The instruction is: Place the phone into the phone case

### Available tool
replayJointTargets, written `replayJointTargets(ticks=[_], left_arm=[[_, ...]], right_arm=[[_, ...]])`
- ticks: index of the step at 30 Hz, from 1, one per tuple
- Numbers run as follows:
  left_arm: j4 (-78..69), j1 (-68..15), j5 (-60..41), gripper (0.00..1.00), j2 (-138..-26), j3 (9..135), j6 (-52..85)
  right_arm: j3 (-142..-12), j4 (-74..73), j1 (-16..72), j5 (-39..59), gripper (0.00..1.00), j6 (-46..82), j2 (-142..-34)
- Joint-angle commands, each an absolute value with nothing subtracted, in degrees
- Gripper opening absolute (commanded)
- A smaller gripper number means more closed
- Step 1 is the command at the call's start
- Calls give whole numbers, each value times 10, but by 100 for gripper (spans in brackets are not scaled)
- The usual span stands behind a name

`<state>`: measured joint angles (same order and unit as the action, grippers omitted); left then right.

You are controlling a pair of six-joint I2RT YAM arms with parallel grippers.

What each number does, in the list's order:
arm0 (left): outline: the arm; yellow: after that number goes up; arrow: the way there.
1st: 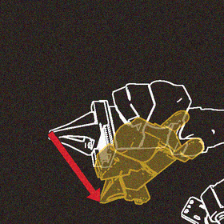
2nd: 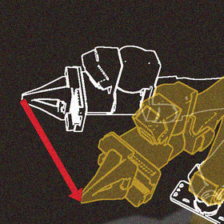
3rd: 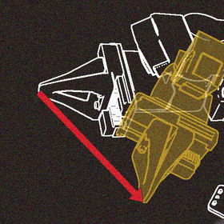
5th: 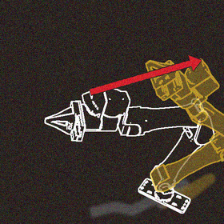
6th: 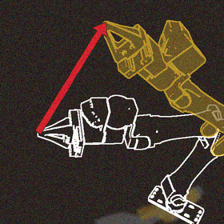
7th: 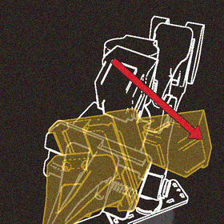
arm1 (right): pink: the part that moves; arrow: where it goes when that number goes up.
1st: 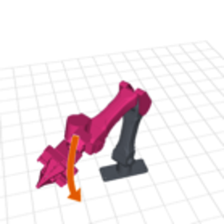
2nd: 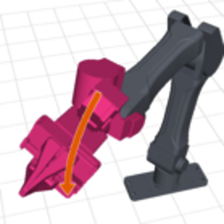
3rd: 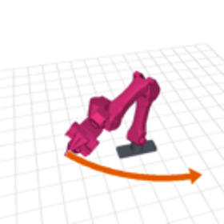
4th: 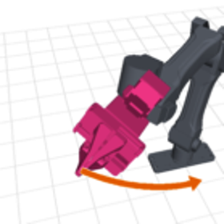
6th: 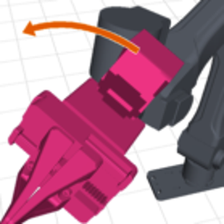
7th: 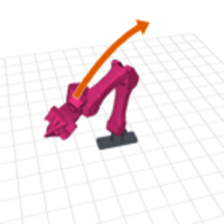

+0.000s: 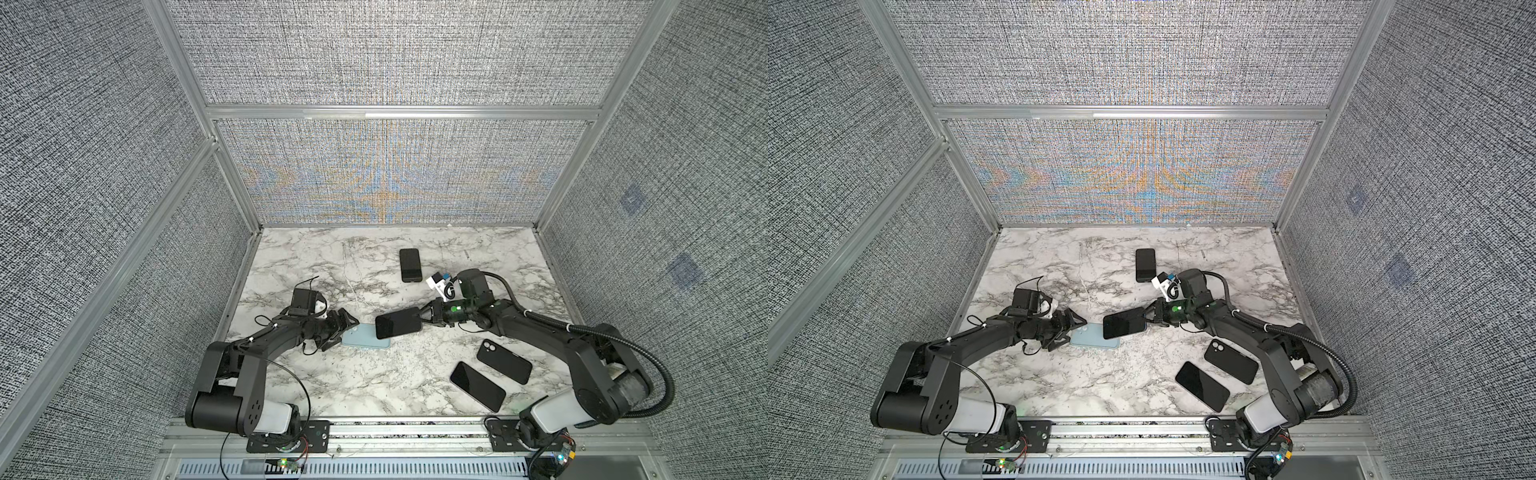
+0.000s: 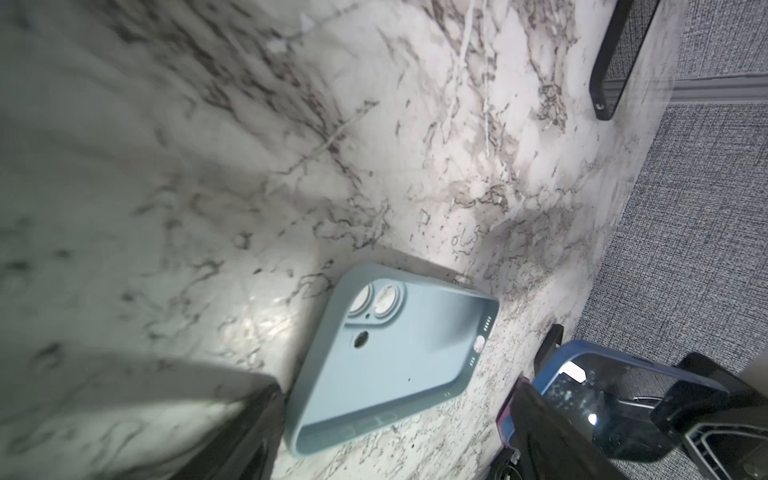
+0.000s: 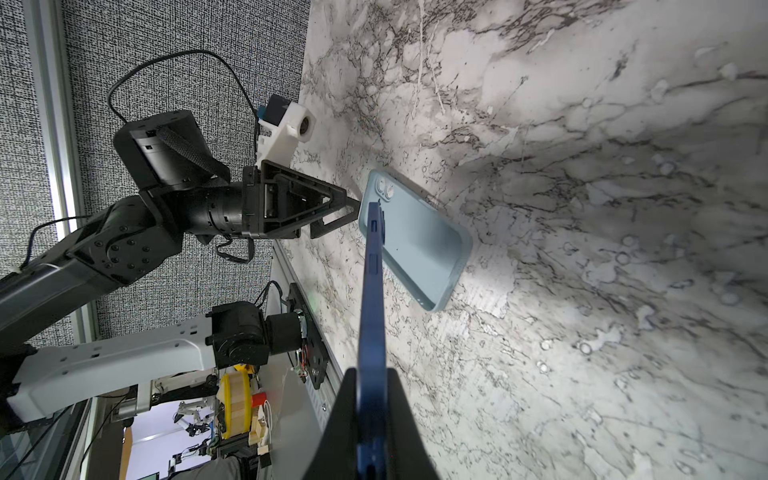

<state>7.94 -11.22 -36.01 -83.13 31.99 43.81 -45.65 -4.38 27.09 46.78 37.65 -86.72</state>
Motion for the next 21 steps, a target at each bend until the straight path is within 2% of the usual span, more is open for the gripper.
replayJointTargets(ticks=[1, 12, 21], left_arm=[[116, -129, -330, 88, -833, 306, 470], [89, -187, -315, 88, -795, 272, 525], [119, -192, -291, 86, -774, 280, 511]], right_arm=[[-457, -45, 272, 475, 10, 371, -863], [-459, -32, 272, 473, 9, 375, -867], [-471, -24, 275, 490, 10, 383, -885]])
